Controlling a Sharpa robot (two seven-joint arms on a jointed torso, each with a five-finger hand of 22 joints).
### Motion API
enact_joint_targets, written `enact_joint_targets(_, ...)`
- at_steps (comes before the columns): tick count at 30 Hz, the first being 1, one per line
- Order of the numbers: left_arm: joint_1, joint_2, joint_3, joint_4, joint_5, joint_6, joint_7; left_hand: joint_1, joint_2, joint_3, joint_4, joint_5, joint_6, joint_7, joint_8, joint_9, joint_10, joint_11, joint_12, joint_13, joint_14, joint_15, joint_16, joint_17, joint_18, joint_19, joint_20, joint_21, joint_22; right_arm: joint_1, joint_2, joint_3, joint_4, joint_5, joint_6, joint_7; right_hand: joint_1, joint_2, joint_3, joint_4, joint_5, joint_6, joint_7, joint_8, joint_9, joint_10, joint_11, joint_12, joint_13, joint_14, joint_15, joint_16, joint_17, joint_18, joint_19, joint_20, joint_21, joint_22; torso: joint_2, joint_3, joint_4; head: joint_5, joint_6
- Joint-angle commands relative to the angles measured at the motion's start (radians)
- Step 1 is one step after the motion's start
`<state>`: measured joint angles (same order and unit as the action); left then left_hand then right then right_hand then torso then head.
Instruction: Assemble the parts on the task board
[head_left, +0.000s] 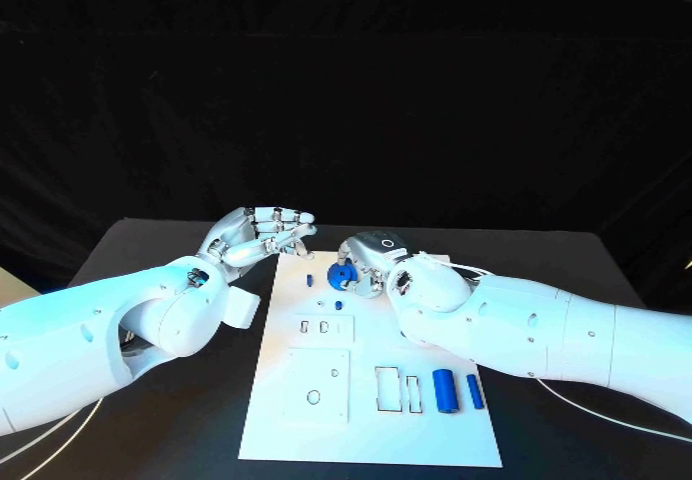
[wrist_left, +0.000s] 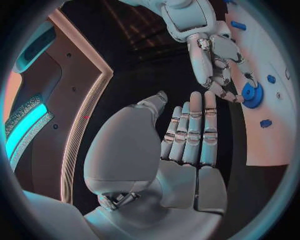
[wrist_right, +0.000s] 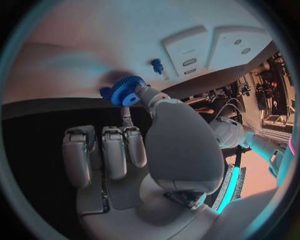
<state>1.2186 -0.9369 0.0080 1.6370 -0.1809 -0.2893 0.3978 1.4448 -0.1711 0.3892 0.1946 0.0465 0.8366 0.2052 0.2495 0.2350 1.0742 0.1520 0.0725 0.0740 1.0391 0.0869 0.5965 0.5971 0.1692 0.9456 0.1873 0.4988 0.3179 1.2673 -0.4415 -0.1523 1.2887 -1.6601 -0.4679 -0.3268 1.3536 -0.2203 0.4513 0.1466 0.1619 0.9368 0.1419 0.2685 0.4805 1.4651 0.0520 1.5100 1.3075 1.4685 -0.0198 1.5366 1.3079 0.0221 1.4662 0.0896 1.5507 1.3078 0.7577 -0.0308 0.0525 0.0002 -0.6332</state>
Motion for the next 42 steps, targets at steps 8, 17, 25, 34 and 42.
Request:
enact_joint_targets(8, 0.001, 0.002, 0.001, 0.001, -0.004, 0.017, 0.004, 0.005, 0.007, 0.002, -0.003, 0.002, -0.003, 0.004, -0.004, 0.001, -0.006, 0.0, -0.004, 0.001, -0.01, 0.0, 0.007, 0.002, 0.007, -0.008, 0.001, 0.007, 0.003, -0.002, 0.019, -0.001, -0.02, -0.042, 0.026, -0.034, -0.011, 0.001, 0.0, 0.011, -0.001, 0.005, -0.012, -0.002, 0.021, 0.028, -0.003, -0.01, 0.176, 0.082, -0.003, 0.005, 0.164, -0.015, 0.09, -0.007, -0.002, 0.241, 0.001, 0.0004, 0.0004, 0.004, -0.001)
enact_joint_targets(17, 0.001, 0.002, 0.001, 0.002, -0.004, 0.019, 0.003, 0.005, 0.007, 0.002, -0.003, 0.002, -0.003, 0.004, -0.004, 0.001, -0.006, 0.0, -0.004, 0.001, -0.01, 0.0, 0.007, 0.002, 0.007, -0.008, 0.001, 0.007, 0.003, -0.003, 0.025, -0.003, -0.035, -0.047, 0.026, -0.041, -0.018, -0.004, -0.001, 0.016, -0.004, -0.017, -0.004, -0.016, 0.016, 0.011, 0.003, -0.026, 0.158, 0.081, 0.002, 0.003, 0.159, -0.013, 0.084, -0.003, -0.011, 0.232, 0.001, 0.0005, 0.0006, 0.006, -0.005)
enact_joint_targets(25, 0.001, 0.0, 0.001, 0.002, -0.005, 0.005, -0.001, 0.005, 0.006, 0.002, -0.003, 0.002, -0.004, 0.005, -0.006, 0.001, -0.008, 0.001, -0.005, 0.0, -0.011, 0.001, 0.008, 0.003, 0.007, -0.01, 0.001, 0.009, 0.005, -0.006, 0.03, -0.003, -0.038, -0.03, 0.031, -0.026, -0.034, -0.014, -0.074, 0.06, -0.013, -0.122, 0.032, -0.109, -0.026, -0.037, 0.036, -0.073, 0.108, 0.081, 0.032, 0.005, 0.165, -0.009, 0.075, 0.025, -0.025, 0.22, 0.001, 0.0009, 0.0017, 0.009, -0.009)
enact_joint_targets(34, 0.001, -0.002, 0.001, 0.002, -0.005, 0.001, -0.004, 0.007, 0.006, 0.003, -0.004, 0.002, -0.006, 0.005, -0.007, 0.001, -0.01, 0.001, -0.006, 0.0, -0.012, 0.001, 0.009, 0.003, 0.007, -0.011, 0.001, 0.011, 0.007, -0.006, 0.016, -0.003, -0.026, 0.006, 0.047, -0.016, -0.08, 0.027, -0.199, 0.146, 0.052, -0.088, 0.032, -0.13, -0.047, -0.026, 0.038, -0.064, 0.12, 0.084, 0.035, 0.009, 0.178, -0.011, 0.081, 0.03, -0.017, 0.229, 0.001, 0.0008, -0.0009, 0.012, -0.01)
enact_joint_targets(42, 0.001, -0.001, 0.001, 0.001, -0.005, 0.0, -0.007, 0.007, 0.007, 0.003, -0.004, 0.002, -0.007, 0.006, -0.008, 0.001, -0.012, 0.002, -0.006, 0.0, -0.013, 0.001, 0.01, 0.004, 0.007, -0.012, 0.001, 0.013, 0.008, -0.008, 0.014, -0.004, -0.024, 0.043, 0.078, -0.01, -0.089, 0.049, -0.187, 0.144, 0.06, -0.057, 0.023, -0.121, -0.049, -0.009, 0.031, -0.05, 0.136, 0.086, 0.029, 0.012, 0.187, -0.014, 0.089, 0.025, -0.006, 0.24, 0.001, 0.0014, -0.0003, 0.011, -0.012)
